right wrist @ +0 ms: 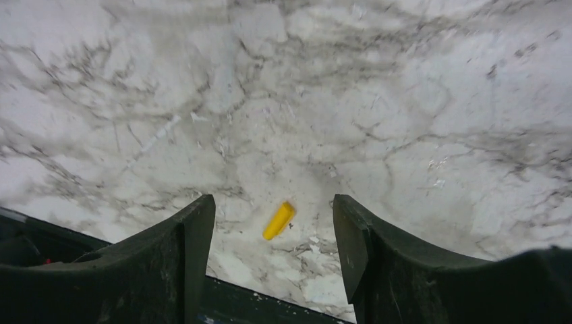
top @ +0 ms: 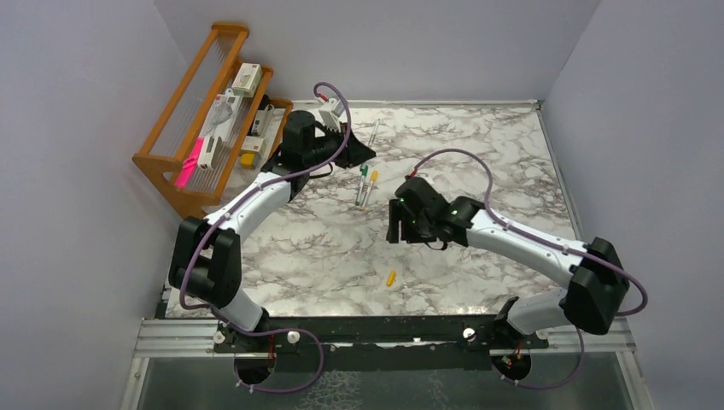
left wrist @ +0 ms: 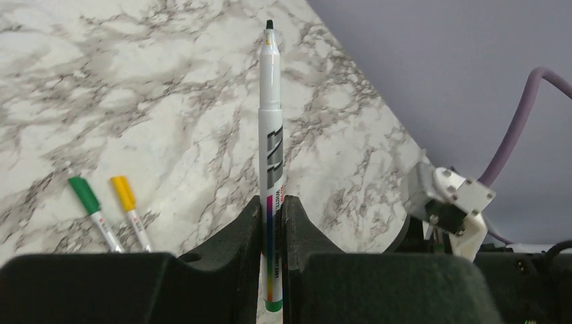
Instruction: Insert the pens into the pen caps
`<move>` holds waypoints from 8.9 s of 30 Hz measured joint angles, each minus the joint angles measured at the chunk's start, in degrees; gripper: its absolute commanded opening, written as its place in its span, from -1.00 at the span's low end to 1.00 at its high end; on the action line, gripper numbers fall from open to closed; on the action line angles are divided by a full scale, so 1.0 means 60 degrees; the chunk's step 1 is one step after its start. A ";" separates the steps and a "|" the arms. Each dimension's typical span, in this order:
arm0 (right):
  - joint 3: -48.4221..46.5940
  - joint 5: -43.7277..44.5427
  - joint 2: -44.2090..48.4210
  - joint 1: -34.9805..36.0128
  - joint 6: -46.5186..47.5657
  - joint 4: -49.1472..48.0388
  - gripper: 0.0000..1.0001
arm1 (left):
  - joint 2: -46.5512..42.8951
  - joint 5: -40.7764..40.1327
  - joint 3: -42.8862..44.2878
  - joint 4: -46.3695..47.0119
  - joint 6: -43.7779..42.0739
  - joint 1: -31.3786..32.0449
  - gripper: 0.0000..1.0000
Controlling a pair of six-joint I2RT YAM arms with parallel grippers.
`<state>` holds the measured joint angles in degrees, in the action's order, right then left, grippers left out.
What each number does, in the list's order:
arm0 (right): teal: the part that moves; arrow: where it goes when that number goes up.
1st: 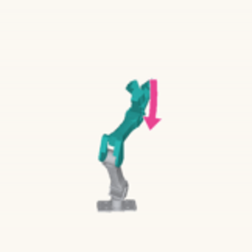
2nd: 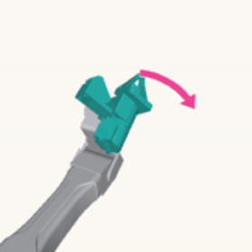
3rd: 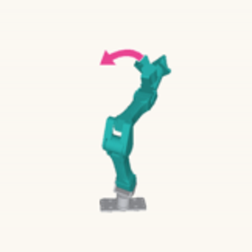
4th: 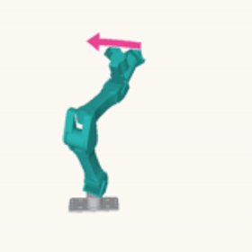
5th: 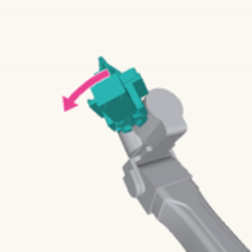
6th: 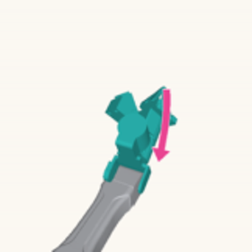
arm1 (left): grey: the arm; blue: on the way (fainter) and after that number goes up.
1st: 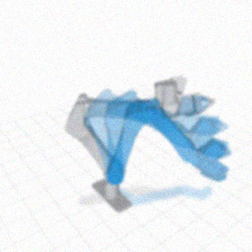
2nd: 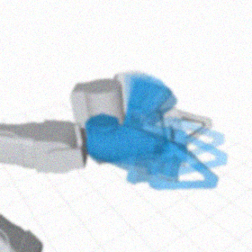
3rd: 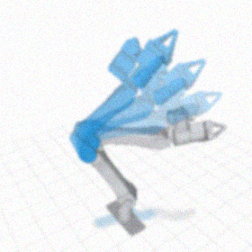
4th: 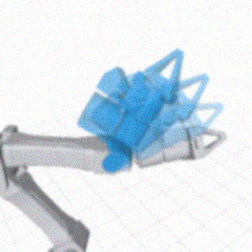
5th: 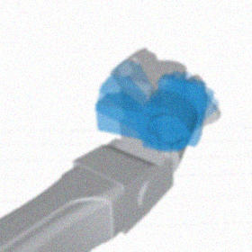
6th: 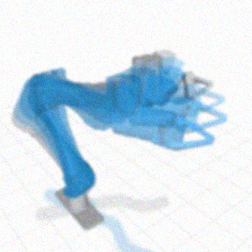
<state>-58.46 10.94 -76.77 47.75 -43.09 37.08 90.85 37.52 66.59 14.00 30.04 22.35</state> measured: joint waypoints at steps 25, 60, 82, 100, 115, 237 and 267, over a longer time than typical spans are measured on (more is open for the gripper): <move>-0.0069 -0.1843 -0.3082 0.1027 -0.0616 0.0856 -0.04 | -0.0208 -0.0933 -0.0546 -0.1271 -0.0612 0.0000 -1.00; -0.0619 -0.0630 -0.3085 0.1188 -0.1515 0.1545 -0.98 | -0.0113 -0.0561 -0.0550 -0.1137 -0.0321 0.0000 -1.00; -0.0878 0.0299 0.1632 -0.2914 -0.0790 -0.3406 -0.98 | 0.0084 0.1045 -0.0419 0.1712 0.1472 0.0776 -1.00; -0.0816 -0.0576 0.2441 -0.2907 0.0040 -0.5049 -0.98 | 0.0222 0.1166 0.0182 0.1963 0.1519 0.1719 -1.00; -0.0809 -0.0637 0.2404 -0.2907 0.0171 -0.5497 -0.98 | 0.0291 0.1191 0.0219 0.2014 0.1457 0.1916 -1.00; 0.0583 -0.0925 0.3683 -0.2903 -0.1016 -0.1829 -0.16 | 0.3217 -0.3126 0.1967 -0.2426 -0.1639 0.1734 -0.92; 0.1494 -0.0900 0.3668 -0.2903 -0.1384 -0.1621 -0.17 | 0.4838 -0.4688 0.3617 -0.5836 -0.1825 0.1687 -0.45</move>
<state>-49.50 5.54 -54.76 30.33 -51.40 27.35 119.87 9.39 88.29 -21.02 19.09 32.47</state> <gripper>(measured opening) 0.417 0.271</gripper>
